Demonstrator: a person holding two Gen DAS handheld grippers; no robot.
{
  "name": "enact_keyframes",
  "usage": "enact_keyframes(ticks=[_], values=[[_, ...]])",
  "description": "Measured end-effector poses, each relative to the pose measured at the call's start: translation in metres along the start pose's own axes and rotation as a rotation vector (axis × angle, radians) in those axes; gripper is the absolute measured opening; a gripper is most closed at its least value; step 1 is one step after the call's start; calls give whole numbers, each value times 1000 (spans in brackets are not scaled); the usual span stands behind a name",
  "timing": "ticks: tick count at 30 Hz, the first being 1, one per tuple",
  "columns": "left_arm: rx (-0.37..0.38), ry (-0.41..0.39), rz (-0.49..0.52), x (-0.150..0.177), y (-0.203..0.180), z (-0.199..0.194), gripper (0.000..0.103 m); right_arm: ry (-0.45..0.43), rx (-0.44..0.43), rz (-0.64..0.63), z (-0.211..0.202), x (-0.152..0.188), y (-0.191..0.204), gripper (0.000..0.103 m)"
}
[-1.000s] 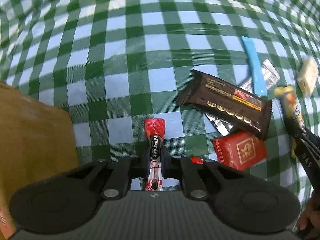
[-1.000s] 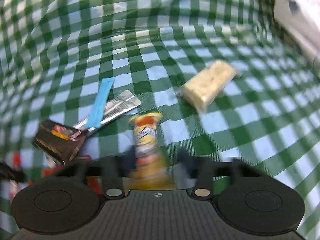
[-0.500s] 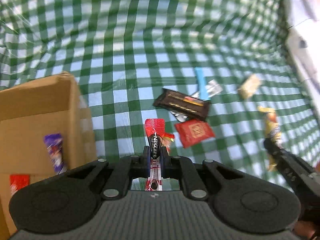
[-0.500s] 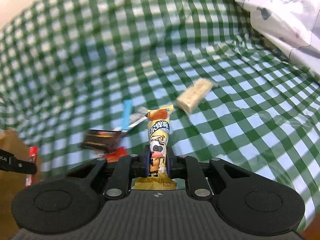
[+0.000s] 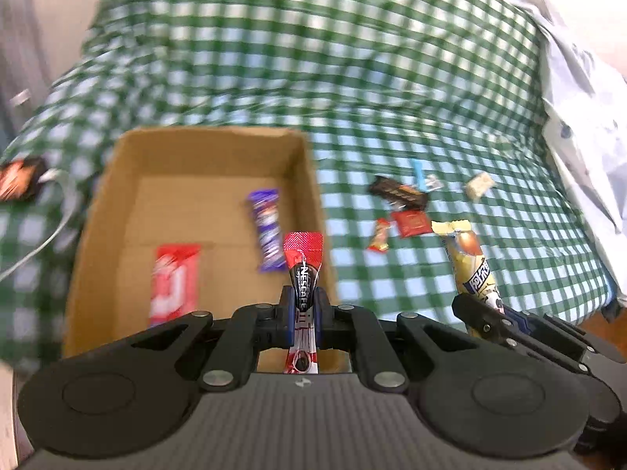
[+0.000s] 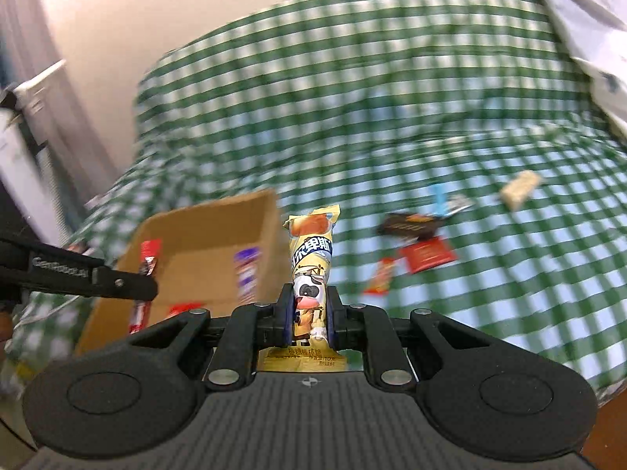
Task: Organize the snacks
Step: 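Carry the Nescafé stick with the left tool while the right tool carries the yellow bar to the box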
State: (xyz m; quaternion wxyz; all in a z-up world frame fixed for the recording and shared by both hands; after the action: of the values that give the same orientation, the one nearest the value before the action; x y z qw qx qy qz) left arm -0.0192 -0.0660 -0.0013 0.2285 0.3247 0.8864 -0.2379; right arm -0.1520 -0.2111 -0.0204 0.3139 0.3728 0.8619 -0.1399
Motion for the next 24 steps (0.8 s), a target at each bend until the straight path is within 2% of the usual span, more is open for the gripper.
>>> enact_keyframes(ticks=[5, 10, 16, 24], values=[[-51, -39, -47, 34, 43, -45, 10, 39, -64, -84, -27, 24, 56, 16], [-59, -82, -76, 56, 70, -75, 10, 60, -83, -163, -42, 37, 91, 16], [-34, -112, -101, 67, 86, -91, 10, 37, -60, -211, -60, 40, 109, 16], [-21, -133, -112, 67, 88, -94, 10, 23, -44, -245, -66, 42, 118, 16]])
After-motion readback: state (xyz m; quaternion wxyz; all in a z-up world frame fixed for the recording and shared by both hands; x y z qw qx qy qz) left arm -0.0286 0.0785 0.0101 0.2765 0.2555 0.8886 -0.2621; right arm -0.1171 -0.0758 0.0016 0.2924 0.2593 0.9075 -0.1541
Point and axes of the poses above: each gripper's, at about its wrist camera, not at the fingertips, and z roughly the way its jaws point, y to its left, x to its underside, the point moved 4 cm from there along z, roughly the way its jaws point, and after that the axes turned 13 degrees about x, right-handed, at the moved point
